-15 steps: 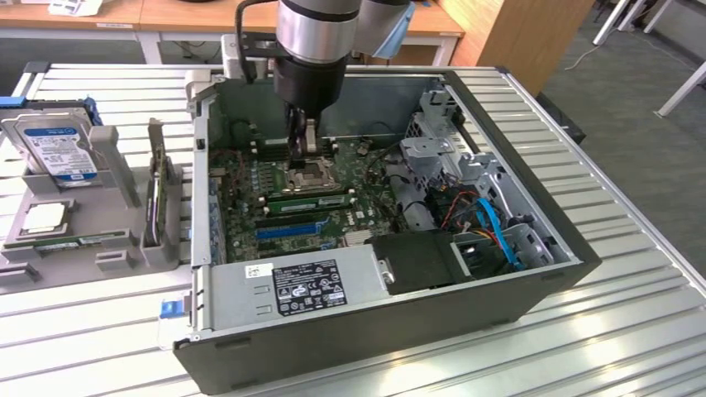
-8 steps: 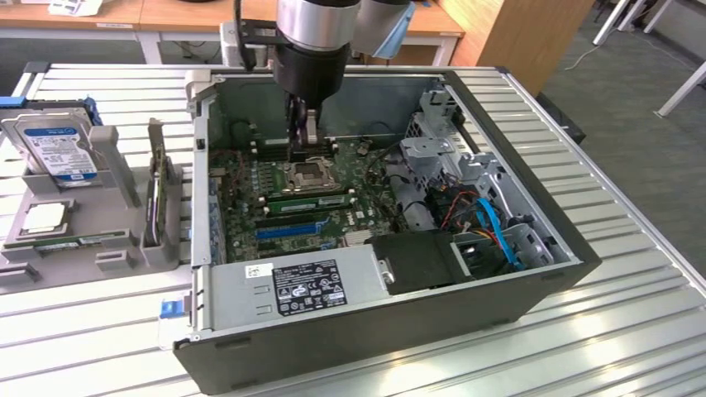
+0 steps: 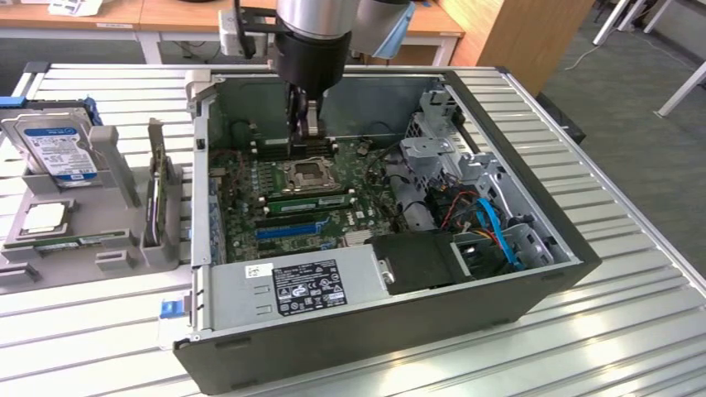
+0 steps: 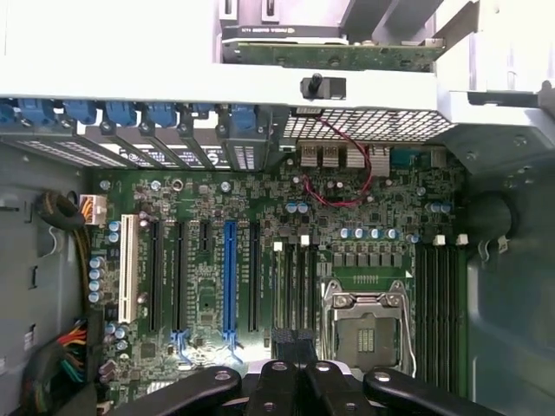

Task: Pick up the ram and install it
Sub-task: 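Press down the ram until it locks into place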

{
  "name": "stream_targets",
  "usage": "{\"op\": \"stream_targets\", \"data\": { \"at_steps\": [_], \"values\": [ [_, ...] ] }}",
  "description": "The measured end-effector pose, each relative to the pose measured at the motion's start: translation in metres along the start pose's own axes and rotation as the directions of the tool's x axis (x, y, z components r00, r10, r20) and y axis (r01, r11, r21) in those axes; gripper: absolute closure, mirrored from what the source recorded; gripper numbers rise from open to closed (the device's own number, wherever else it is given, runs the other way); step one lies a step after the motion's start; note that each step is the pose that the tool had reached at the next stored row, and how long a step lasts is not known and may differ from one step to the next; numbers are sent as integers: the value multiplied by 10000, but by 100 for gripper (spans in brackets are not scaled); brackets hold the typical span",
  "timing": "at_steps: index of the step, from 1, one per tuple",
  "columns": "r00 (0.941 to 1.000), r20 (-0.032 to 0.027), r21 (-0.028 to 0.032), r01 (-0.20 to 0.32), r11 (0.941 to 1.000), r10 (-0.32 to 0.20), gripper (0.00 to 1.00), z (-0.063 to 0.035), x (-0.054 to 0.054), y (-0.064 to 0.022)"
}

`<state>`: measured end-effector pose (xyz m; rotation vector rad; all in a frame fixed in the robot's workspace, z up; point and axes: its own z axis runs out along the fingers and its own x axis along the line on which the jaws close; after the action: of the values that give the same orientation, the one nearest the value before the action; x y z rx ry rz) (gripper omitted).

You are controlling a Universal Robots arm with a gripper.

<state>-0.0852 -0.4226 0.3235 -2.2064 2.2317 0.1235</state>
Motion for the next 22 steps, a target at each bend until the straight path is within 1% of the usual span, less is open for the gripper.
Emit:
{"op": "stream_targets", "data": {
  "at_steps": [6, 12, 22],
  "values": [
    [10000, 0, 0, 0, 10000, 0, 90, -72, -4, 4],
    [10000, 0, 0, 0, 10000, 0, 90, -116, -6, 6],
    [10000, -1, -1, 0, 10000, 0, 90, -123, -7, 3]
  ]
}}
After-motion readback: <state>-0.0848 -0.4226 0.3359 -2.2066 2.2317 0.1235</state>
